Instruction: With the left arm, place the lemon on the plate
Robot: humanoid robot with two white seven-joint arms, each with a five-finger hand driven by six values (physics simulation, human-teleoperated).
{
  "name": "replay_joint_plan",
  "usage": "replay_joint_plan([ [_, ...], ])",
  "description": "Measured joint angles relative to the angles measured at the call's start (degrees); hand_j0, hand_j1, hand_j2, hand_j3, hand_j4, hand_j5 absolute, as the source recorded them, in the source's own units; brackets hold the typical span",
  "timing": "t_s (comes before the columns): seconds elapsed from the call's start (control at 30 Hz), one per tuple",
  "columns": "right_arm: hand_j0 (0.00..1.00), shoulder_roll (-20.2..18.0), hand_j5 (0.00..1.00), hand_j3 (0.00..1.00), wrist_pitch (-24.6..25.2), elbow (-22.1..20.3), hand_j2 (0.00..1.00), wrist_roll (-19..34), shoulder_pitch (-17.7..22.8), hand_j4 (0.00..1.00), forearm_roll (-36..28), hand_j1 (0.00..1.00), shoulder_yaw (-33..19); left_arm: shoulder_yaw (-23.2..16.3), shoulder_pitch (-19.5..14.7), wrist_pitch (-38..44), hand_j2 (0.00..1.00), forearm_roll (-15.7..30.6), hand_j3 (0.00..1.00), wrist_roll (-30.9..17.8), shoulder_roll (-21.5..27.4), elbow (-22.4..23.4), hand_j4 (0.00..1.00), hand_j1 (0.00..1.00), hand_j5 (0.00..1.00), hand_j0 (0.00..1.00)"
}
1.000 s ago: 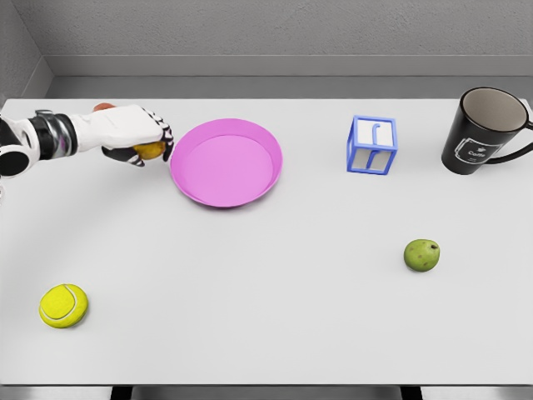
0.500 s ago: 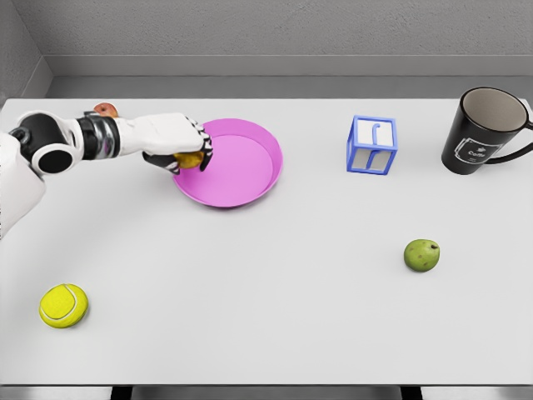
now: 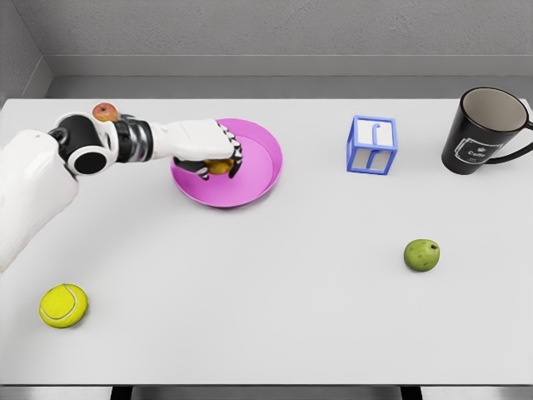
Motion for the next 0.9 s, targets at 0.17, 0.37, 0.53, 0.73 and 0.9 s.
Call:
replay_joint_plan([
  [0.17,1.0,0.0,1.0,1.0,0.0,0.0,1.0,0.0,0.0,1.0,0.0,1.0,0.0,-0.1,0.0,1.4,1.0,0.0,1.0,0.1,-0.3,0.3,1.0,1.0,1.0,1.0],
  [0.37,1.0,0.0,1.0,1.0,0.0,0.0,1.0,0.0,0.0,1.0,0.0,1.0,0.0,1.4,-2.2,1.9,1.0,0.5,1.0,0.2,1.4,0.2,1.0,1.0,1.0,1.0],
  [0.53,1.0,0.0,1.0,1.0,0.0,0.0,1.0,0.0,0.0,1.0,0.0,1.0,0.0,10.5,2.5,1.9,1.0,0.8,1.0,0.1,8.2,0.3,1.0,1.0,1.0,1.0],
  [0.73,1.0,0.0,1.0,1.0,0.0,0.0,1.0,0.0,0.0,1.0,0.0,1.0,0.0,22.2,16.5,1.4,1.0,2.6,1.0,0.1,16.2,1.2,1.0,1.0,1.0,1.0],
  [0.9,1.0,0.0,1.0,1.0,0.0,0.0,1.0,0.0,0.0,1.0,0.0,1.0,0.0,25.7,17.9,1.3,1.0,8.8,1.0,0.1,17.6,4.0,1.0,1.0,1.0,1.0],
])
